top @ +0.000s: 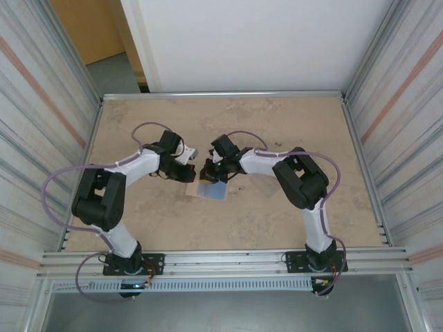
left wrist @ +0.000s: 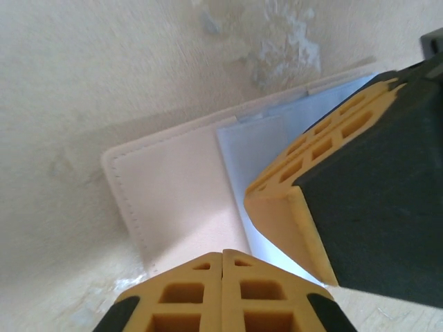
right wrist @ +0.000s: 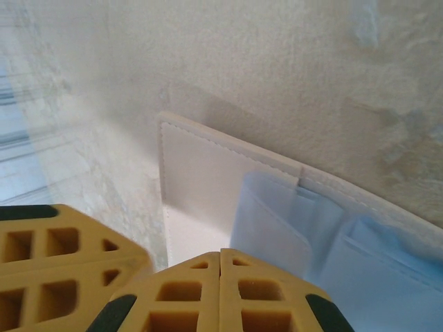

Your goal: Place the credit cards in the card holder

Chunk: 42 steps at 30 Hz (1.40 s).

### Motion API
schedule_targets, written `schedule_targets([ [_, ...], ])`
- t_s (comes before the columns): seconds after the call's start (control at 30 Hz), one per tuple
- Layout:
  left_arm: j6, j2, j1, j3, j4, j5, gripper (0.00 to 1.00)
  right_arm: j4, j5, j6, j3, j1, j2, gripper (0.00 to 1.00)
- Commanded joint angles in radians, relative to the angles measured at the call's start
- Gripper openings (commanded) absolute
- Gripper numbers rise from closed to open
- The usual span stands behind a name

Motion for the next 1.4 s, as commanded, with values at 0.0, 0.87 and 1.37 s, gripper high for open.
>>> schedule_targets([
  [0.0,0.004,-0.088,0.023,-0.008,-0.025,0.022,0.0,-0.004,-0.022,0.023,0.032,0.007,0.031,0.0],
  [0.87,-0.127,-0.085,-0.047,-0.195,0.138,0.211,0.0,0.002,-0.02,0.028,0.048,0.006,0.048,0.0],
  [1.37,-0.127,-0.037,-0.041,-0.196,0.152,0.174,0.0,-0.027,-0.007,0.013,0.049,0.0,-0.018,0.0],
])
